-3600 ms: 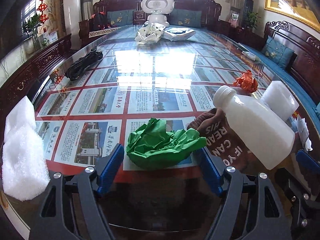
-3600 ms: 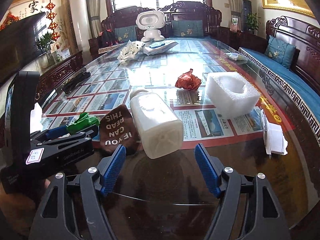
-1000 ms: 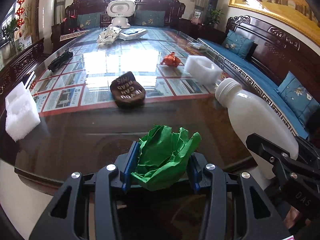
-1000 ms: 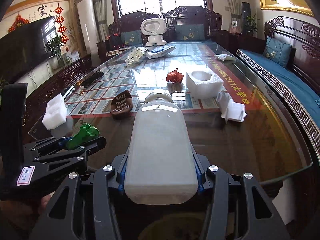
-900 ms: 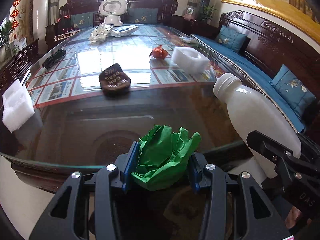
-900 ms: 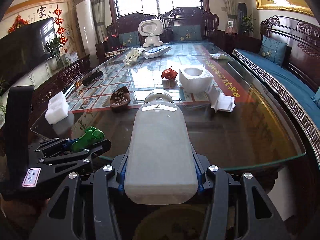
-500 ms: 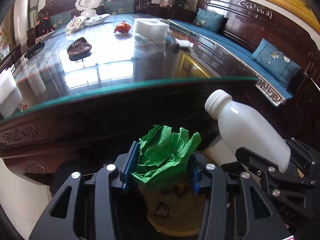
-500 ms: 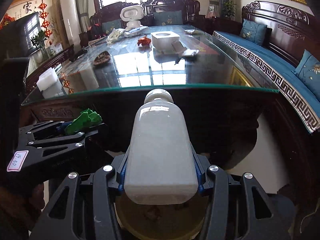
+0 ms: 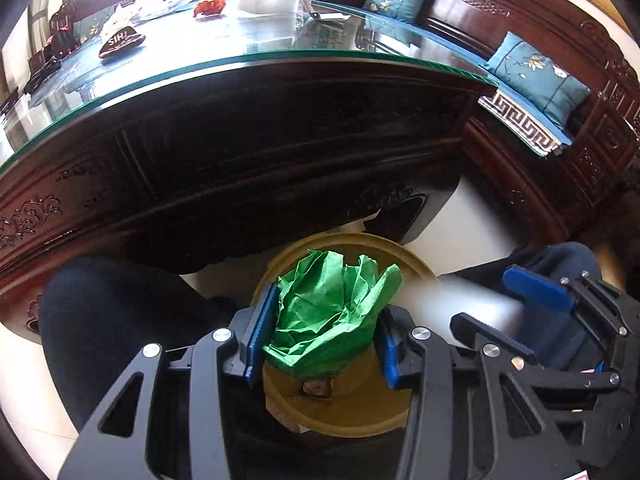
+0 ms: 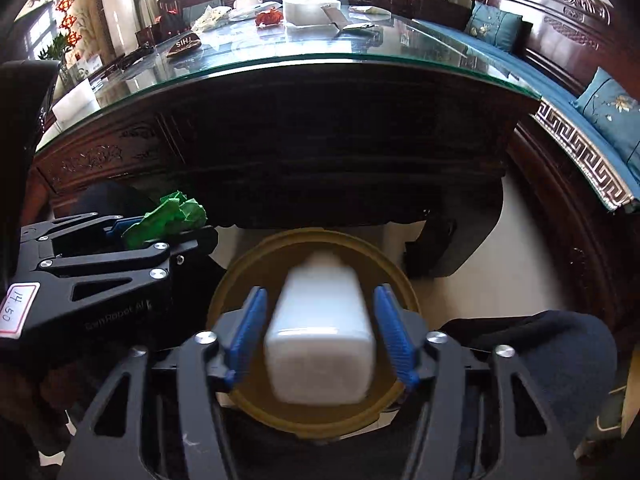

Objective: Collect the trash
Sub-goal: 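Carry the green paper and white bottle to the yellow bin and release both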

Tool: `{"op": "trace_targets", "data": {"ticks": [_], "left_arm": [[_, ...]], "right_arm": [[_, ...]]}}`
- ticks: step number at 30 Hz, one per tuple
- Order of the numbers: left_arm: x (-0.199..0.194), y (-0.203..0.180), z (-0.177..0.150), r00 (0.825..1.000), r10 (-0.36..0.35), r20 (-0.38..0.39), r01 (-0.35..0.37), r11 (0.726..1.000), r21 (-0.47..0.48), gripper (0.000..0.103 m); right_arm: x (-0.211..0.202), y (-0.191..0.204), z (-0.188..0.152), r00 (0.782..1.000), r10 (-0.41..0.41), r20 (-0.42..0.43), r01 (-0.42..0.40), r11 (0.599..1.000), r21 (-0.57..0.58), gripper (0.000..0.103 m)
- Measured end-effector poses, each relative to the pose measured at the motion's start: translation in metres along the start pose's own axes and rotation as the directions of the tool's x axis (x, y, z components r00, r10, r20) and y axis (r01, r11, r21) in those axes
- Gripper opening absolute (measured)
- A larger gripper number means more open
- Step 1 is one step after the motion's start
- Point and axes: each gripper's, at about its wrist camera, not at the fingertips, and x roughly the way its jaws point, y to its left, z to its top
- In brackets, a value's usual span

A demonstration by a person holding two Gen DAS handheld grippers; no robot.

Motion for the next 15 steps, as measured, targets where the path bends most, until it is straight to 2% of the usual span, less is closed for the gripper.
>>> {"op": "trace_targets", "data": {"ticks": [15], "left_arm": [[0.013,-0.012,-0.001,0.999,-0.011,-0.037,0.012,0.999,0.041,0.045]], "right_arm": [[-0.014,-0.036,0.005,0.996,-0.052,0.071,0.046,0.996,0.076,0.059]]}}
